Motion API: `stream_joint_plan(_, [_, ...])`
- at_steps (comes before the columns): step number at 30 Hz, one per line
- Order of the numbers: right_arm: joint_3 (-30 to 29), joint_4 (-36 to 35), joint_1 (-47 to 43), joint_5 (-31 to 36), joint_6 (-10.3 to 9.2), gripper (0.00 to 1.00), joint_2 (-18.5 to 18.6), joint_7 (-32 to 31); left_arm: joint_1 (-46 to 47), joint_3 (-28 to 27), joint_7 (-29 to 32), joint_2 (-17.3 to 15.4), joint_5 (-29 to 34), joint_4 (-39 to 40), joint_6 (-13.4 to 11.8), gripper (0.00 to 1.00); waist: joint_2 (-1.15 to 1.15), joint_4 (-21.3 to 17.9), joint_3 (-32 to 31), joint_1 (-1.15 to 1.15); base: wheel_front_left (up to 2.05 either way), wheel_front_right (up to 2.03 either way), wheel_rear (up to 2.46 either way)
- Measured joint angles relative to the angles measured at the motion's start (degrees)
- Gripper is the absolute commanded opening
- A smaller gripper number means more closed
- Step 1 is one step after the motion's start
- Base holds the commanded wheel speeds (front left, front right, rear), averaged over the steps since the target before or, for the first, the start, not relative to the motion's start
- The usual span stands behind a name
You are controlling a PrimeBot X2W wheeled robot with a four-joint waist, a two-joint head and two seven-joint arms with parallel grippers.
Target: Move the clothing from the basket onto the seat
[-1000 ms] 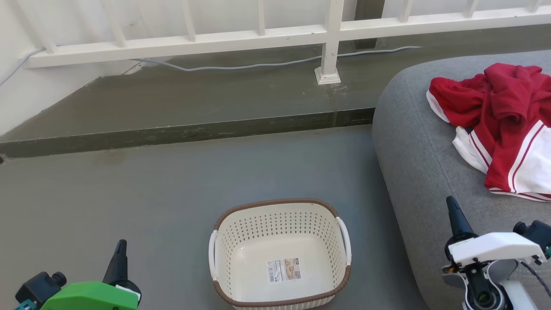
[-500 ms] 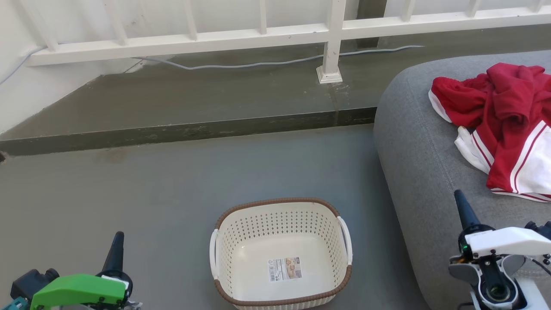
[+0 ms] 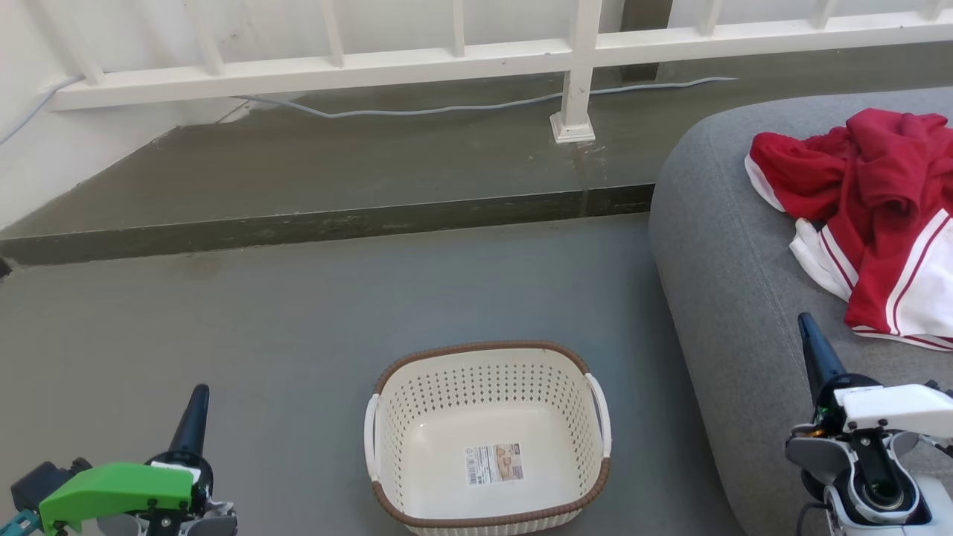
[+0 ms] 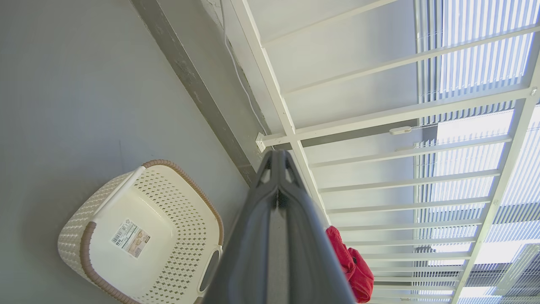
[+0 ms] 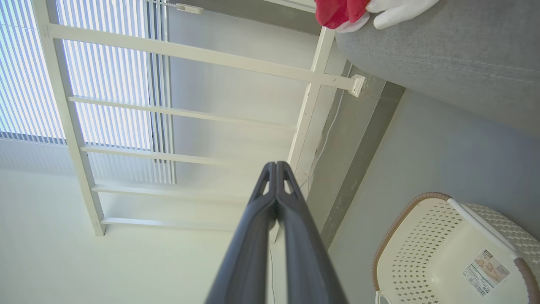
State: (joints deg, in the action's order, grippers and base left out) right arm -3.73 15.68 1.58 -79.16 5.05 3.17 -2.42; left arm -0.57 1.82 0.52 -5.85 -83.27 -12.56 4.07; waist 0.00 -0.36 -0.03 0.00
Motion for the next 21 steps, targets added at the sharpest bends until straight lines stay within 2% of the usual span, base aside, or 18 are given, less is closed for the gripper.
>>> stream_joint_plan(16, [-3.1, 0.1, 1.7, -12.3, 1.52, 0.0, -0.6, -3.0, 2.7, -2.3, 2.6, 1.2, -10.5, -2.0, 2.3, 0.0, 0.0, 0.3, 0.2, 0.0, 0.0, 0.0, 0.0])
stream_joint_plan(21, [-3.3, 0.1, 1.7, -13.0, 1.62, 0.0, -0.6, -3.2, 3.0, -2.6, 3.0, 1.3, -11.7, -2.2, 2.5, 0.0, 0.0, 0.3, 0.2, 0.0, 0.0, 0.0, 0.0])
